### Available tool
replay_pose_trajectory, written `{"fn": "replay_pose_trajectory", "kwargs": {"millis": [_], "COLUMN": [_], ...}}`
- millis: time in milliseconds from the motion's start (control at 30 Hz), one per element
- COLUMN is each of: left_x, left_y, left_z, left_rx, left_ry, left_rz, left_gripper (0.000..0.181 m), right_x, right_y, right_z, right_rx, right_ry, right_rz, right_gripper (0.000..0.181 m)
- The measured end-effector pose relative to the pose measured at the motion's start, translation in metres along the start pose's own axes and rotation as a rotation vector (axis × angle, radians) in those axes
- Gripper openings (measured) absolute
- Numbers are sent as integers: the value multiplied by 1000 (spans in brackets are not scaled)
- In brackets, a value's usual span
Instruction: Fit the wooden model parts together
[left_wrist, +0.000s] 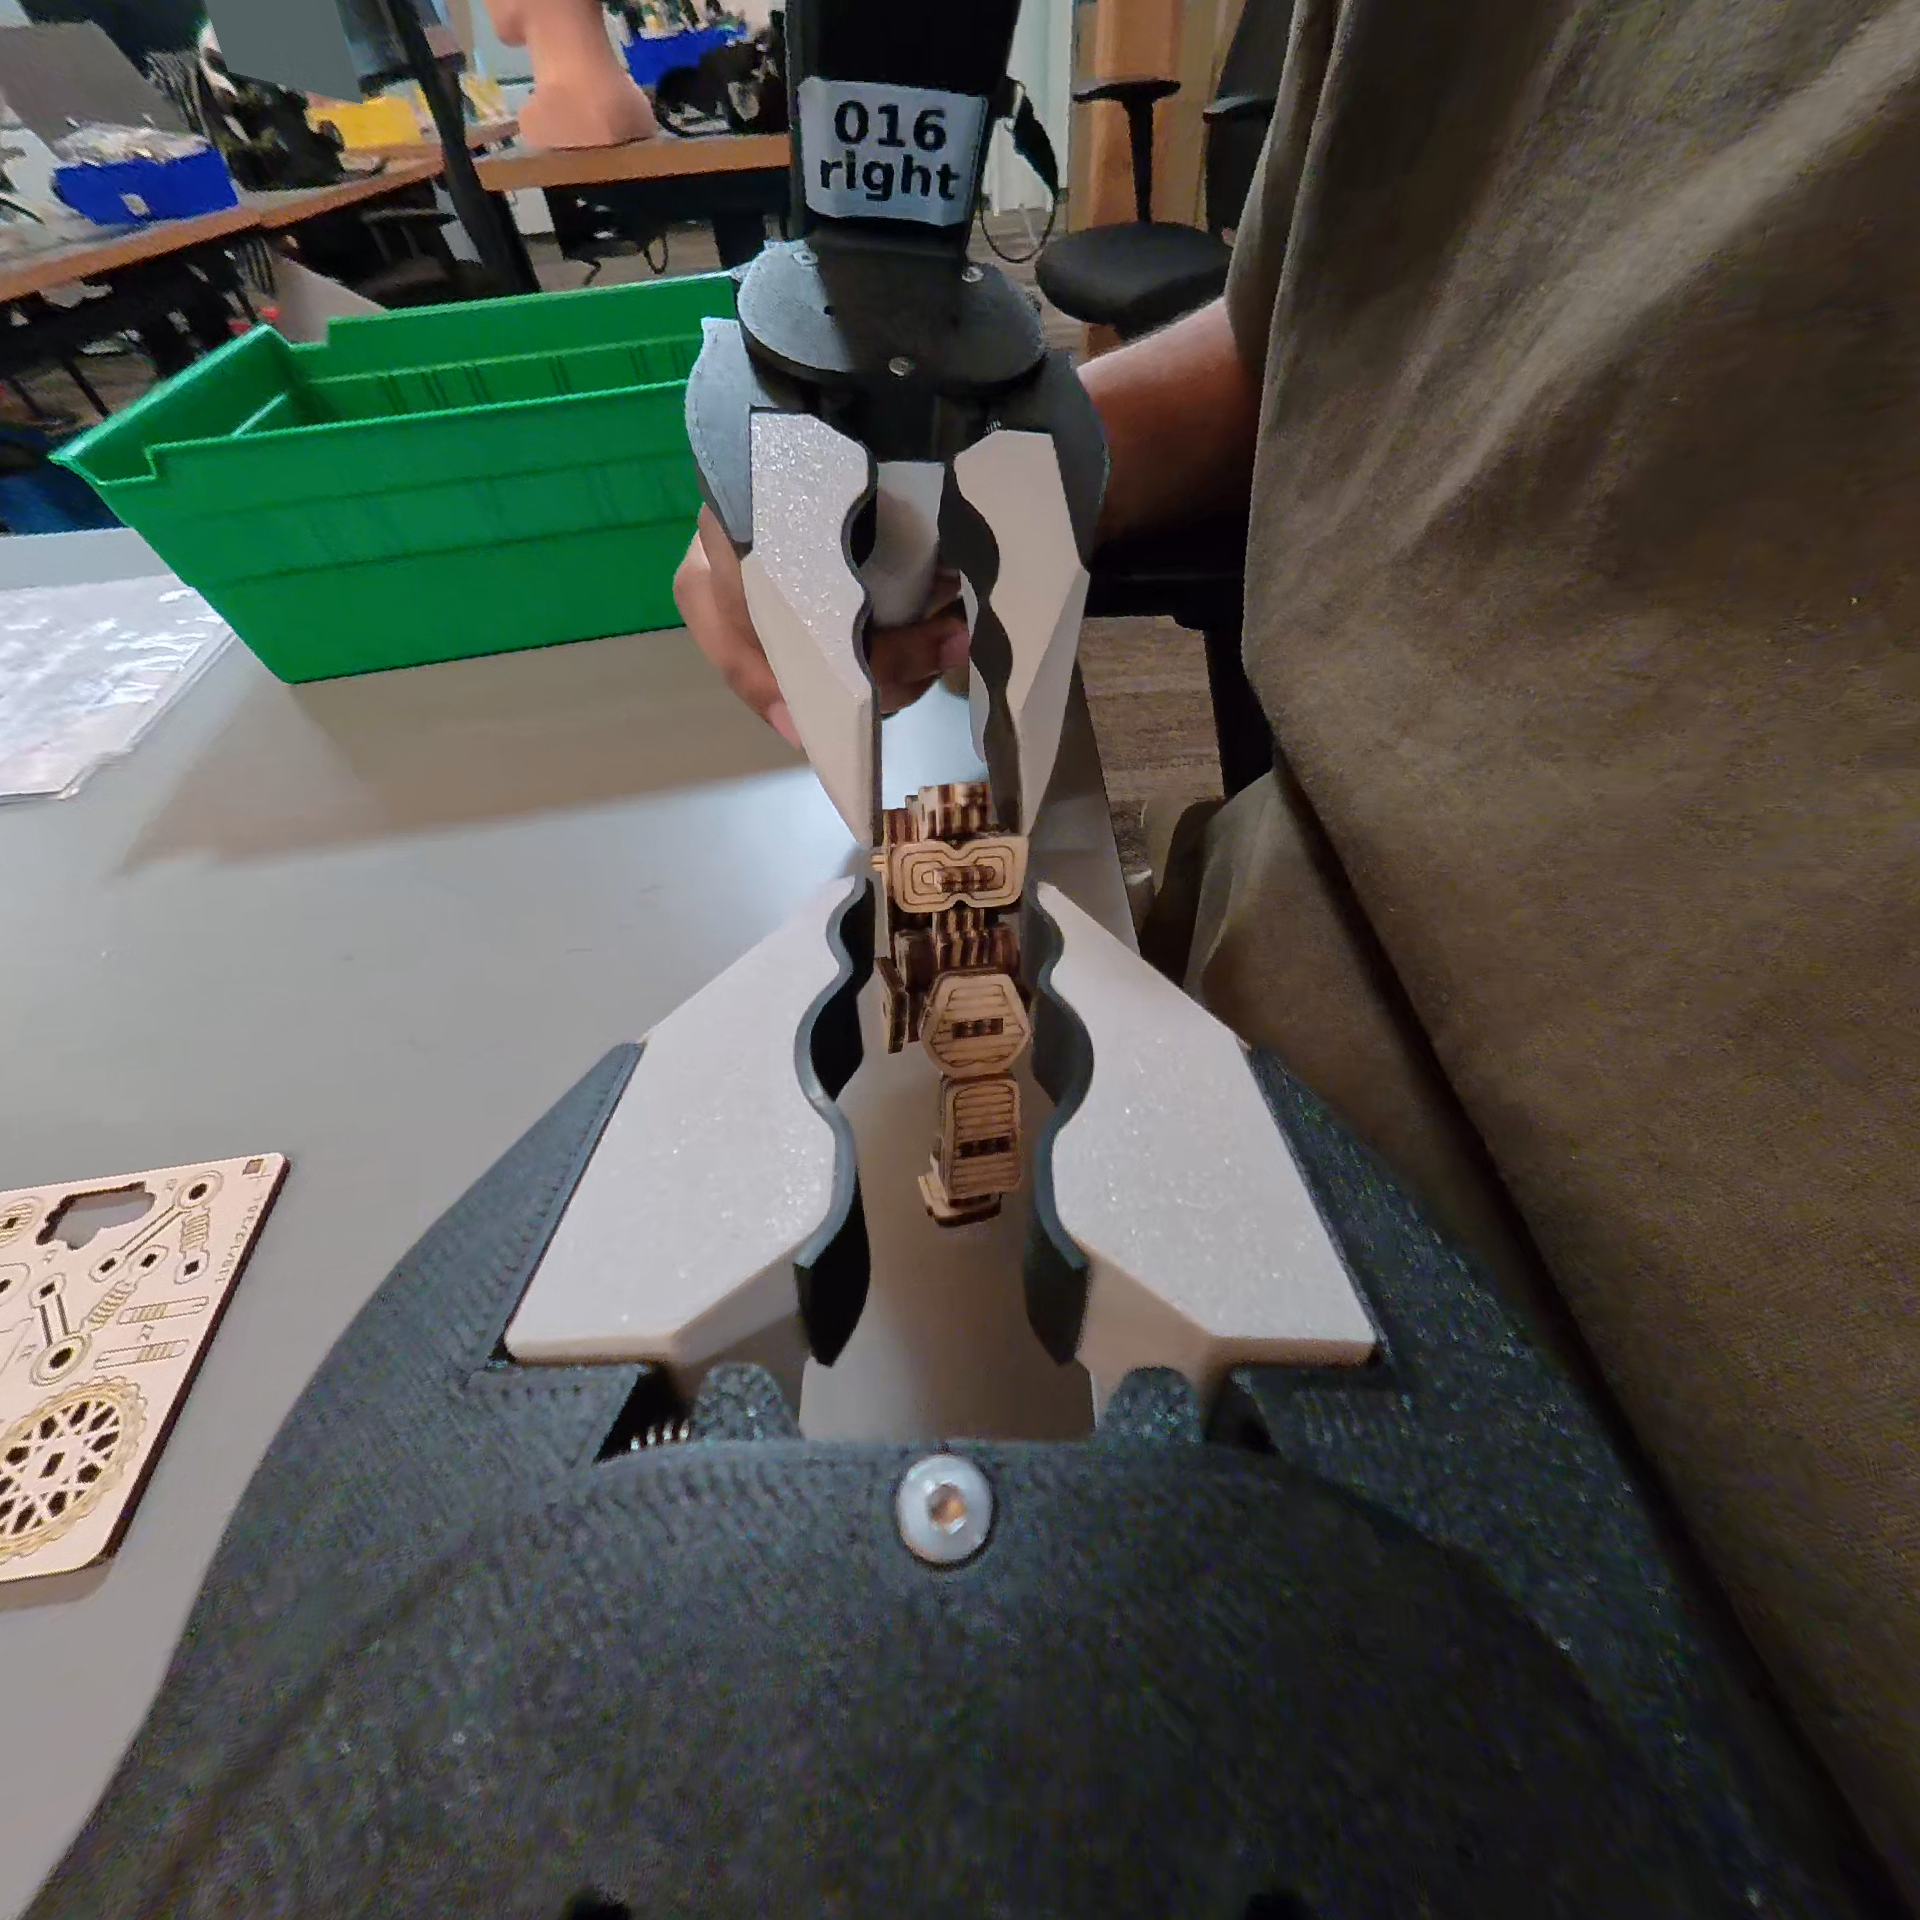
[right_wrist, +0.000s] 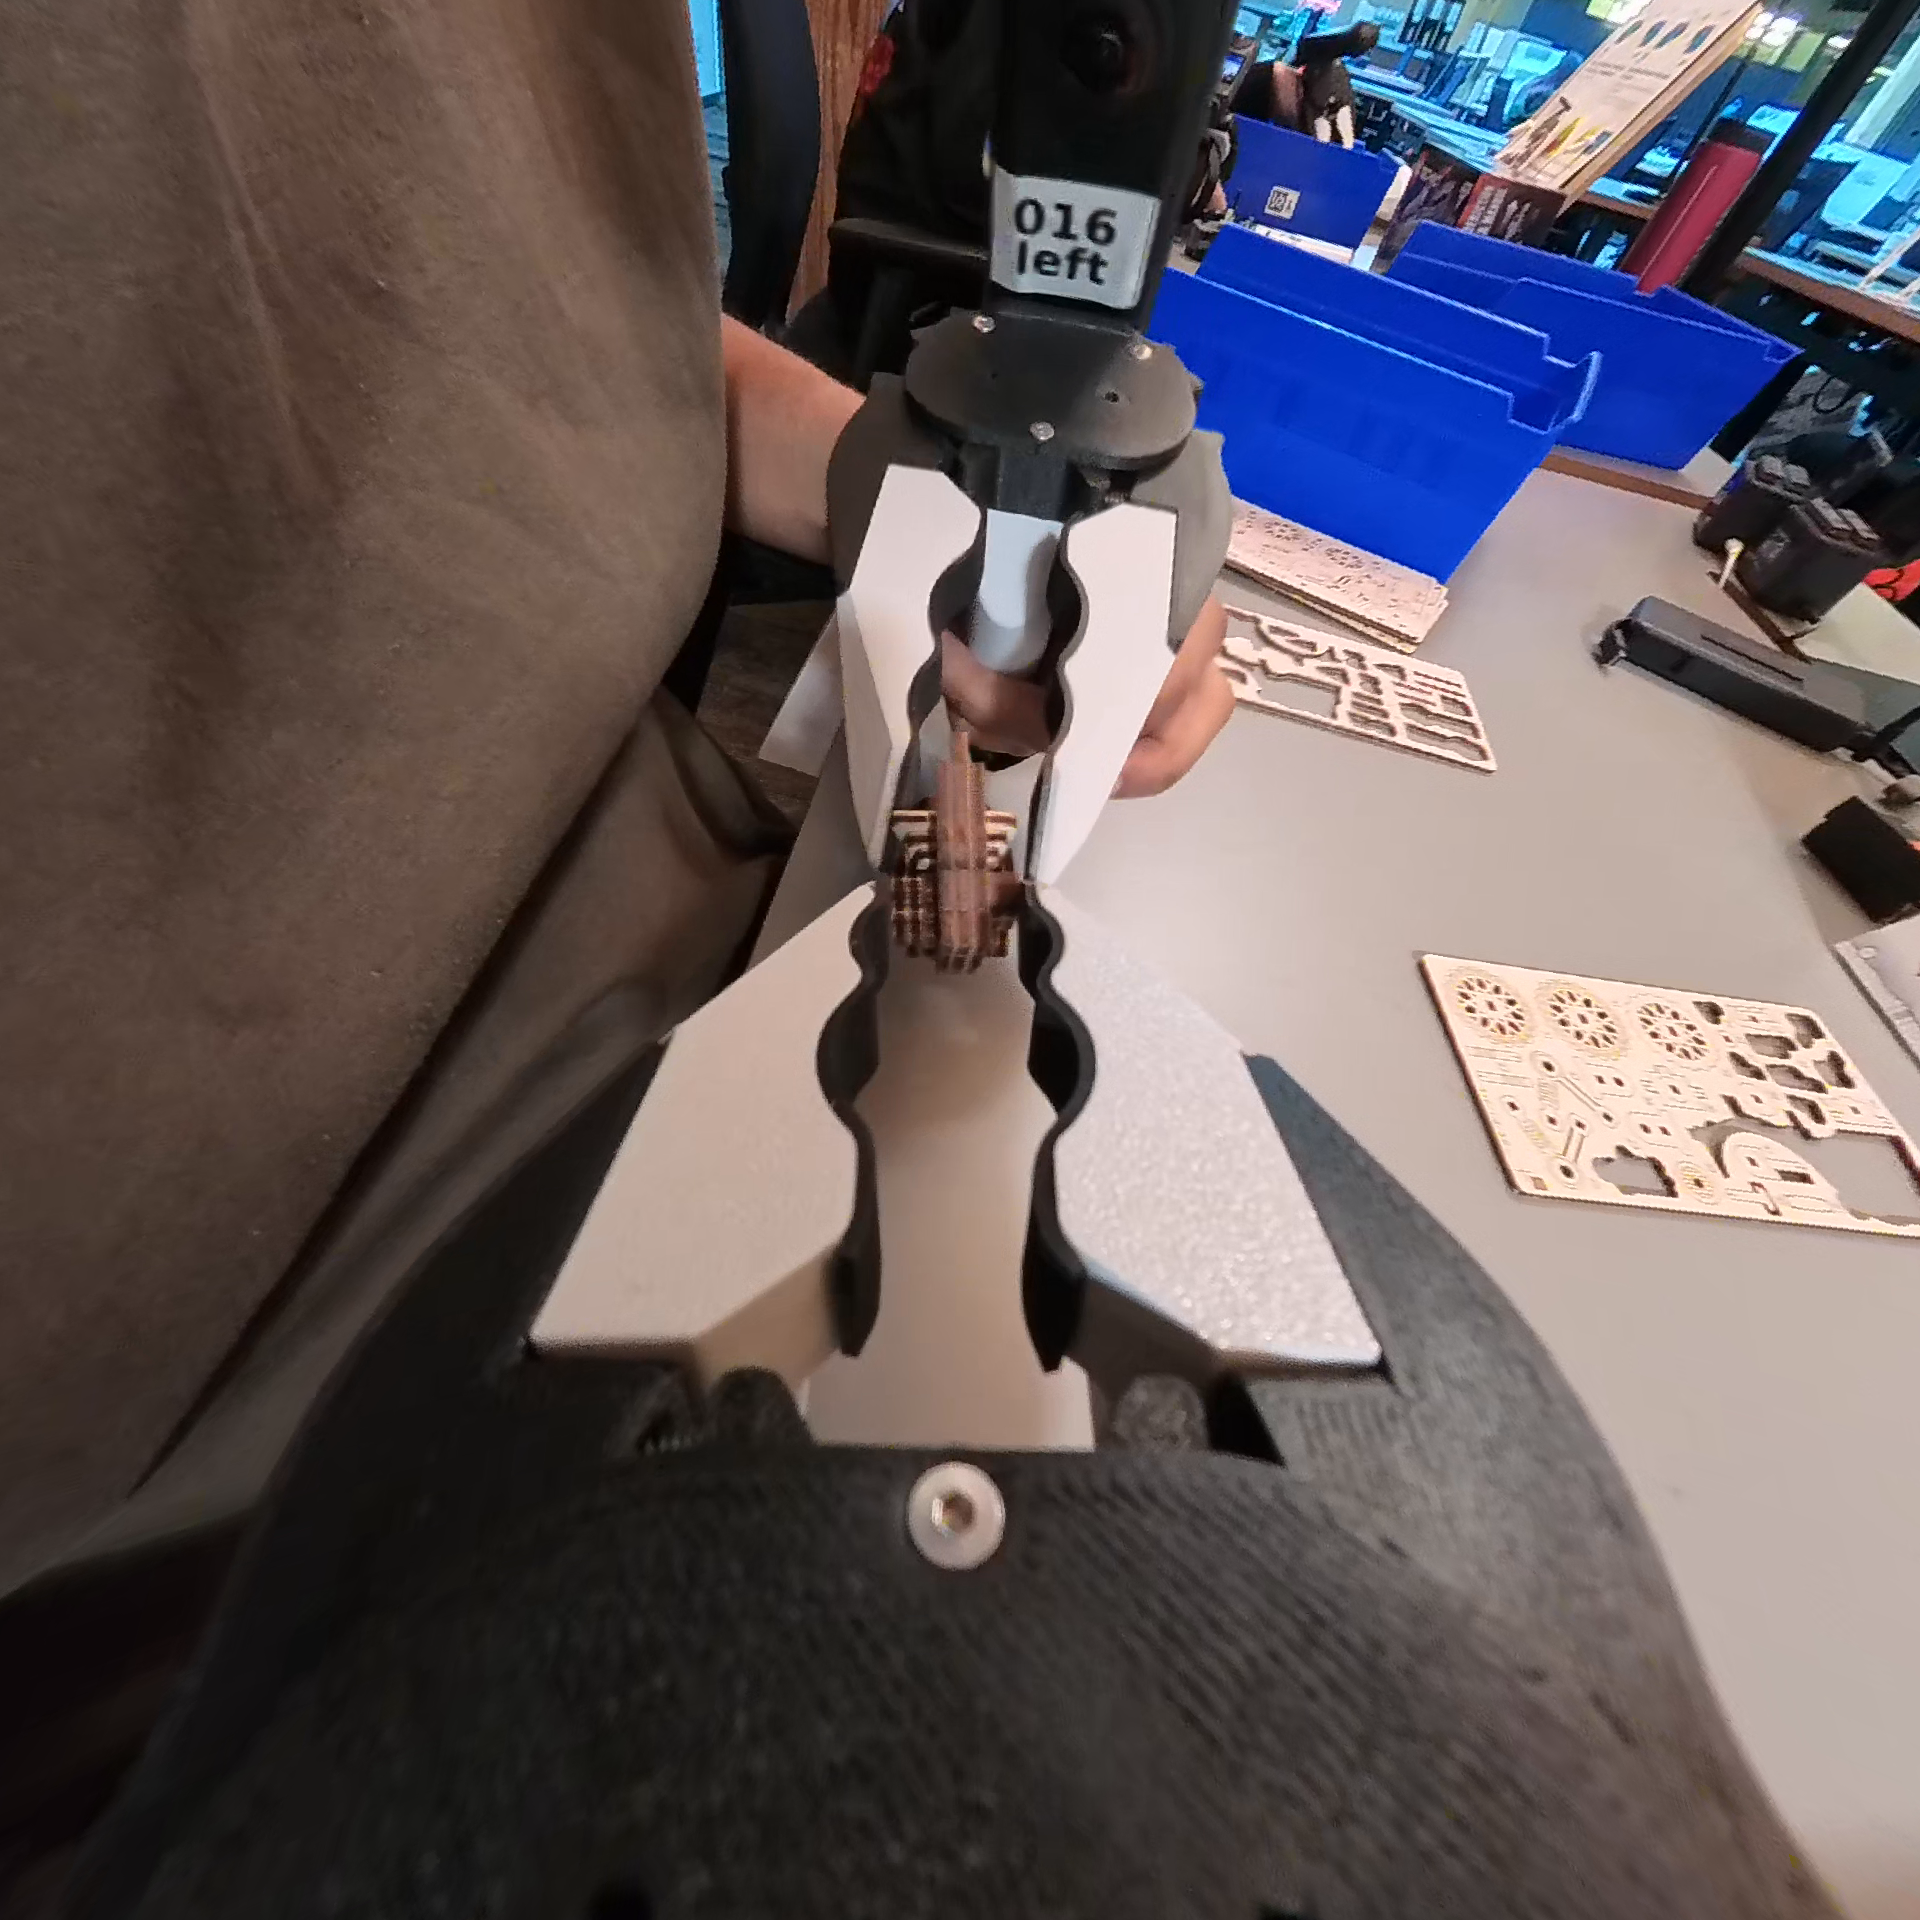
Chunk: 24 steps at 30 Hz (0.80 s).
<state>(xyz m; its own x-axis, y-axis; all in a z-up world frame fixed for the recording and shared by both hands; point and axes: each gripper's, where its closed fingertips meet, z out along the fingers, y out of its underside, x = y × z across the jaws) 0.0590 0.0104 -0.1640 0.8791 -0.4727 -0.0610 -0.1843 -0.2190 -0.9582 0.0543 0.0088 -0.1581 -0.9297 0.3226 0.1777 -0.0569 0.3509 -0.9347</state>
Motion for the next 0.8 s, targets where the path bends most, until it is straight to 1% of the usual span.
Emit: {"fn": "replay_pose_trajectory", "kwargs": {"millis": [267,800], "left_x": [3,0], "left_y": [2,3], "left_z": [2,2], "left_rx": [-4,-29], "left_ry": [20,-9], "left_rz": [5,34], "left_gripper": [22,21], "right_x": [-3,-2], "right_y": [1,2], "right_z": [1,1], "right_rx": [-2,-14], "right_ry": [-17,-19], "right_rz": [8,12], "right_gripper": [22,22]}}
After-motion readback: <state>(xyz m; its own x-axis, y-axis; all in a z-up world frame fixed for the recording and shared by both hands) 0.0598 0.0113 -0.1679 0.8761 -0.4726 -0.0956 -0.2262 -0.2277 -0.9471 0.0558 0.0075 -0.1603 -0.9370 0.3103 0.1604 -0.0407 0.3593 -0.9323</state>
